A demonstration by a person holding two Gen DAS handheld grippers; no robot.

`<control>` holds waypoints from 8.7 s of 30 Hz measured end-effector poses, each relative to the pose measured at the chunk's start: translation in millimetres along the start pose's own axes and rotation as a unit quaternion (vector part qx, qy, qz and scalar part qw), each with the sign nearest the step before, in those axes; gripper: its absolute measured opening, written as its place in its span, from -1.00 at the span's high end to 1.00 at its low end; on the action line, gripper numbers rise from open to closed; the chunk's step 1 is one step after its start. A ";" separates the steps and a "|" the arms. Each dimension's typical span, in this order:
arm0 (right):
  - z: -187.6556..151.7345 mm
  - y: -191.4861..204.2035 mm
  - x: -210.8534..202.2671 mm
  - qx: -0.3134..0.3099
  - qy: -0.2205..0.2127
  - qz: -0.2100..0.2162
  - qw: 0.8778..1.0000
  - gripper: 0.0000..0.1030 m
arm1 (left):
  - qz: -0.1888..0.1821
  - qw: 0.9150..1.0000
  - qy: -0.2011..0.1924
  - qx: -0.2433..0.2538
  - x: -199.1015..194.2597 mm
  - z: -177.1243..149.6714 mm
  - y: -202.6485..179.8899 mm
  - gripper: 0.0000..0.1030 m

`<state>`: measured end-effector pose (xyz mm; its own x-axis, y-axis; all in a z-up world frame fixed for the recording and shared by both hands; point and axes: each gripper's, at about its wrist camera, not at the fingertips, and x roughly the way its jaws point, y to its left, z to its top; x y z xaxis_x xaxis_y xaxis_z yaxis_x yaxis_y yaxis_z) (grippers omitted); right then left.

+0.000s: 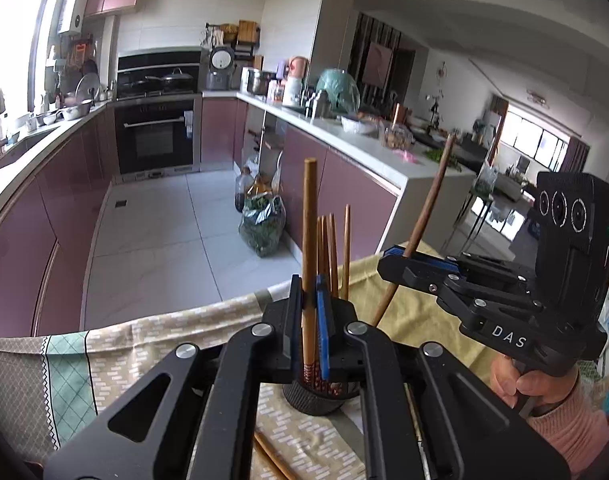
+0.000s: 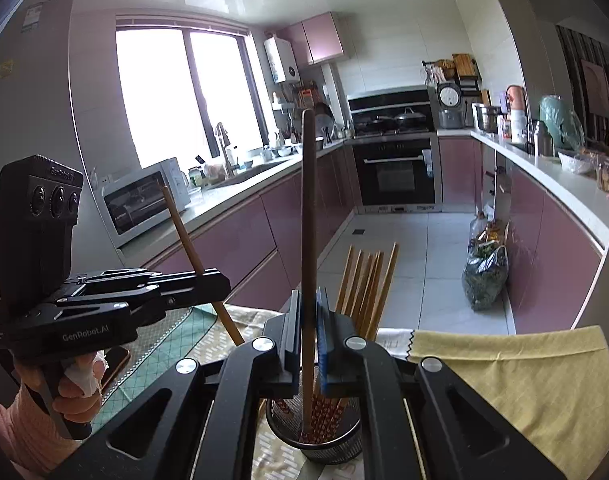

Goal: Organize utensils
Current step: 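Lower the chopstick into the mesh cup and open the right gripper, then move the right gripper to the remaining chopsticks and close on one, then lift the chopstick upright with the right gripper toward the mesh cup, then carry the upright chopstick with the right gripper over the mesh cup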

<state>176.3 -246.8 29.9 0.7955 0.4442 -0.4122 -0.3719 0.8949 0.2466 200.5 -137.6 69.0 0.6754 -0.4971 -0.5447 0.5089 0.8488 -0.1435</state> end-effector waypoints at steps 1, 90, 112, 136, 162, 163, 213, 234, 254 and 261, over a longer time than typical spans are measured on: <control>-1.7 -0.4 3.2 0.001 0.005 0.000 1.000 0.89 | -0.001 1.000 0.005 0.003 4.4 -0.4 0.8 0.86; -165.3 87.4 55.8 -0.044 0.226 0.016 0.973 0.18 | 0.135 0.983 0.096 -0.079 -1.0 -199.0 84.3 -0.36; -160.3 67.7 58.7 -0.002 0.235 0.023 0.972 0.62 | 0.112 0.985 0.126 -0.047 20.9 -202.7 66.5 -0.36; -159.0 50.4 57.4 0.030 0.228 0.032 0.973 0.76 | 0.078 0.982 0.169 -0.036 45.0 -212.1 31.1 0.78; -147.7 52.4 78.5 0.004 0.232 0.012 0.973 0.75 | 0.107 0.978 0.176 -0.019 50.3 -209.2 32.0 0.52; -146.9 53.1 80.6 0.000 0.232 0.011 0.973 0.75 | 0.107 0.979 0.175 -0.019 52.2 -208.2 33.0 0.55; -104.6 48.5 -10.8 0.034 0.099 0.099 0.990 0.89 | 0.046 0.996 0.064 -0.052 -34.8 -158.9 10.3 0.85; -89.9 49.6 -29.0 0.023 0.063 0.088 0.994 0.89 | 0.022 0.997 0.032 -0.063 -52.4 -144.9 13.3 0.85; -75.0 44.0 -44.7 0.013 0.032 0.069 0.997 0.89 | 0.016 0.998 0.009 -0.056 -56.9 -131.8 10.2 0.85; -71.5 41.5 -46.5 0.012 0.025 0.065 0.997 0.89 | 0.012 0.999 0.004 -0.050 -58.2 -126.0 8.5 0.85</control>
<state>89.6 -227.3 -3.4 0.7156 0.5588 -0.4191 -0.4589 0.8284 0.3210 98.3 -78.7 -4.6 0.6824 -0.4746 -0.5559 0.4356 0.8748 -0.2122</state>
